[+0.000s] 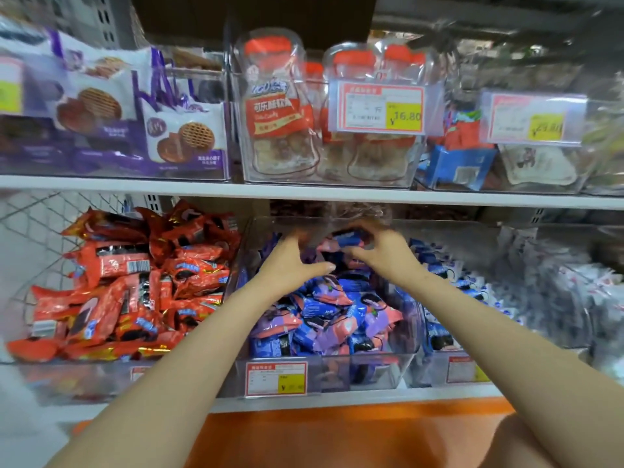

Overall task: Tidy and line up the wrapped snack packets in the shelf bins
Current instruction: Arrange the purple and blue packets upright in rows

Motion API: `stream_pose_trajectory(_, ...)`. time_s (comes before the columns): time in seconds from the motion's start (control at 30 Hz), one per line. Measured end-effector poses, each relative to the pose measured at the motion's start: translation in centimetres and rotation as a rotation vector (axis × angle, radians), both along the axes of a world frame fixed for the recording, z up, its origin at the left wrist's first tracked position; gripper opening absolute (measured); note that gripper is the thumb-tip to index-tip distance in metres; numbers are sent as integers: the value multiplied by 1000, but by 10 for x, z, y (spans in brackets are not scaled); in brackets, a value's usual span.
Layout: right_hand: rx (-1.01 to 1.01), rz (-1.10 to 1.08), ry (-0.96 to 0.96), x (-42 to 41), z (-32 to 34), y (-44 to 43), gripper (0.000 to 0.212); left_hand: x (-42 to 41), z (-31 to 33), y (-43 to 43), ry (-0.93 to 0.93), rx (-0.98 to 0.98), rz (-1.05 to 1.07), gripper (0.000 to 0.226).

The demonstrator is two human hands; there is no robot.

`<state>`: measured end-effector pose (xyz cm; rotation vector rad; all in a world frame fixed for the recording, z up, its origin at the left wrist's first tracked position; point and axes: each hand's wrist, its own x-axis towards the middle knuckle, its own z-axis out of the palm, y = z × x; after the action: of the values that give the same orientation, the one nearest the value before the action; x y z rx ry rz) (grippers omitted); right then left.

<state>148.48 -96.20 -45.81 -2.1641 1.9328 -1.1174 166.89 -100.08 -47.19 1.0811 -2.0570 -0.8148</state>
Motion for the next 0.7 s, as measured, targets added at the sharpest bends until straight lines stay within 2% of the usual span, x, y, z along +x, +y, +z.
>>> stream_pose_trajectory(0.07,-59,-213,99,-4,-6,-11,47,6,-8,1,-140,23,-32,70)
stream_pose_trajectory(0.13,65,-360,274,-5,-10,-20,53,9,-18,1,-328,3,-92,68)
stream_pose_trajectory(0.2,245,-406,476,-3,-12,-26,56,10,-24,2,-476,-39,-146,63)
stream_pose_trajectory(0.27,324,-390,531,-4,-10,-28,55,9,-27,-1,-528,-50,-162,60)
stream_pose_trajectory(0.37,304,-358,447,-11,-7,-27,50,6,-29,-6,-516,-78,-126,53)
stream_pose_trajectory(0.43,190,-302,314,-15,-7,-25,42,3,-31,-9,-490,-89,-114,46)
stream_pose_trajectory(0.5,109,-208,167,-17,-5,-21,32,1,-30,-10,-401,-52,-95,41)
stream_pose_trajectory(0.6,94,-112,-9,-16,2,-10,24,-5,-23,-10,-252,-17,-68,39)
stream_pose_trajectory(0.7,27,-124,-76,-21,8,-4,20,-17,-14,-6,-152,-16,-77,38)
